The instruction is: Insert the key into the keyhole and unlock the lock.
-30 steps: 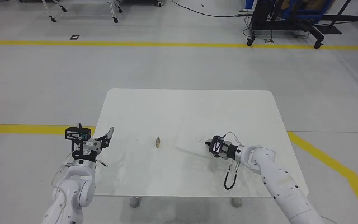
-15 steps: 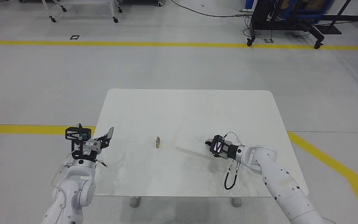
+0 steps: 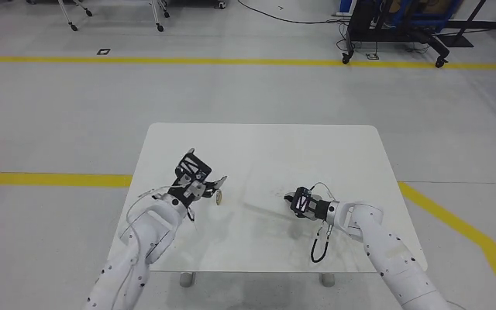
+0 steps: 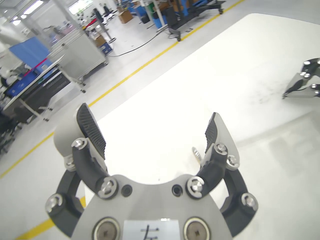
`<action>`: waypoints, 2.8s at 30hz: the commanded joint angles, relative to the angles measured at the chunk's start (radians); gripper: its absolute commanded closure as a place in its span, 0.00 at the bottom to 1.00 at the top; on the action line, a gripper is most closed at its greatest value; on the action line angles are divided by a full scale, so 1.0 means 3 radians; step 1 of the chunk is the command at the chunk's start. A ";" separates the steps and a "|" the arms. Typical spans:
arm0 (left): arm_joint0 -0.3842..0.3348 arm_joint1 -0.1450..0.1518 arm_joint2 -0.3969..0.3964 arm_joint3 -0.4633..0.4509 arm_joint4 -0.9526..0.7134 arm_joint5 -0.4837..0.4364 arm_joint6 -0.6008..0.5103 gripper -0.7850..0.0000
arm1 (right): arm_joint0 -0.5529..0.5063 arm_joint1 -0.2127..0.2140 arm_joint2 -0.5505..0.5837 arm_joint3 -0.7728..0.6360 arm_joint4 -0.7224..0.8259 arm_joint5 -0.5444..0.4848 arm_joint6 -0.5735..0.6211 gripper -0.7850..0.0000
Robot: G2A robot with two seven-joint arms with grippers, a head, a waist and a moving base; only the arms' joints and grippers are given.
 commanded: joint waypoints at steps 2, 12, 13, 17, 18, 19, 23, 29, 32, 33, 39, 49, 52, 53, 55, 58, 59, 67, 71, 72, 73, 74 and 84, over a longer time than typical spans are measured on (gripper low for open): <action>-0.0465 -0.0085 0.0488 0.0297 0.0097 -0.0044 -0.0195 0.00 | 0.0000 0.0000 0.0000 0.0000 0.0000 0.0000 0.0000 1.00; -0.1275 -0.0384 0.1488 0.1293 0.0333 -0.0041 -0.0596 0.00 | 0.0000 0.0000 0.0000 0.0000 0.0000 0.0000 0.0000 1.00; -0.1315 -0.0407 0.1542 0.1376 0.0369 -0.0013 -0.0608 0.00 | 0.0000 0.0000 0.0000 0.0000 0.0000 0.0000 0.0000 1.00; -0.1403 -0.0486 0.1690 0.1638 0.0391 0.0045 -0.0626 0.00 | 0.0000 0.0000 0.0000 0.0000 0.0000 0.0000 0.0000 1.00; -0.1415 -0.0501 0.1720 0.1689 0.0398 0.0041 -0.0624 0.00 | 0.0000 0.0000 0.0000 0.0000 0.0000 0.0000 0.0000 1.00; -0.1424 -0.0515 0.1745 0.1738 0.0404 0.0030 -0.0623 0.00 | 0.0000 0.0000 0.0000 0.0000 0.0000 0.0000 0.0000 1.00; -0.1433 -0.0550 0.1793 0.1879 0.0428 0.0027 -0.0589 0.00 | 0.0000 0.0000 0.0000 0.0000 0.0000 0.0000 0.0000 1.00; -0.1401 -0.0573 0.1776 0.1956 0.0424 0.0034 -0.0543 0.00 | 0.0000 0.0000 0.0000 0.0000 0.0000 0.0000 0.0000 1.00; -0.1375 -0.0577 0.1765 0.1949 0.0435 0.0017 -0.0536 0.00 | 0.0000 0.0000 0.0000 0.0000 0.0000 0.0000 0.0000 1.00; -0.1368 -0.0578 0.1760 0.1948 0.0441 0.0007 -0.0536 0.00 | 0.0000 0.0000 0.0000 0.0000 0.0000 0.0000 0.0000 1.00; -0.1350 -0.0571 0.1670 0.1866 0.0468 0.0005 -0.0521 0.00 | 0.0000 0.0000 0.0000 0.0000 0.0000 0.0000 0.0000 1.00; -0.1012 -0.0330 0.0634 0.0443 0.0595 -0.0003 -0.0649 0.00 | 0.0000 0.0000 0.0000 0.0000 0.0000 0.0000 0.0000 1.00; -0.0604 -0.0234 0.0174 -0.0105 0.0616 -0.0055 -0.0637 0.00 | 0.0000 0.0000 0.0000 0.0000 0.0000 0.0000 0.0000 1.00; -0.0440 -0.0206 0.0023 -0.0250 0.0608 -0.0059 -0.0612 0.00 | 0.0000 0.0000 0.0000 0.0000 0.0000 0.0000 0.0000 1.00; -0.0095 -0.0163 -0.0255 -0.0455 0.0550 -0.0049 -0.0535 0.00 | 0.0000 0.0000 0.0000 0.0000 0.0000 0.0000 0.0000 1.00; 0.0396 -0.0119 -0.0575 -0.0590 0.0480 0.0008 -0.0340 0.00 | -0.0008 -0.0006 -0.0007 -0.0003 0.0073 0.0017 -0.0024 1.00; 0.0542 -0.0111 -0.0649 -0.0591 0.0437 0.0034 -0.0243 0.00 | 0.0005 -0.0013 -0.0012 0.0001 0.0180 -0.0008 -0.0050 1.00; 0.0967 -0.0099 -0.0865 -0.0463 0.0194 0.0186 0.0181 0.00 | 0.0232 -0.0075 -0.0028 0.0072 0.1261 -0.0244 0.0097 1.00; 0.0967 -0.0099 -0.0865 -0.0463 0.0194 0.0186 0.0181 0.00 | 0.0258 -0.0078 -0.0035 0.0070 0.1348 -0.0276 0.0163 1.00; 0.0967 -0.0099 -0.0865 -0.0463 0.0194 0.0186 0.0181 0.00 | 0.0258 -0.0078 -0.0035 0.0070 0.1348 -0.0276 0.0163 1.00; 0.0967 -0.0099 -0.0865 -0.0463 0.0194 0.0186 0.0181 0.00 | 0.0258 -0.0078 -0.0035 0.0070 0.1348 -0.0276 0.0163 1.00; 0.0967 -0.0099 -0.0865 -0.0463 0.0194 0.0186 0.0181 0.00 | 0.0258 -0.0078 -0.0035 0.0070 0.1348 -0.0276 0.0163 1.00; 0.0994 -0.0139 -0.0909 -0.0386 -0.0937 0.0159 0.0707 0.00 | 0.0185 -0.0122 -0.0065 0.0242 0.2081 -0.0311 -0.0072 1.00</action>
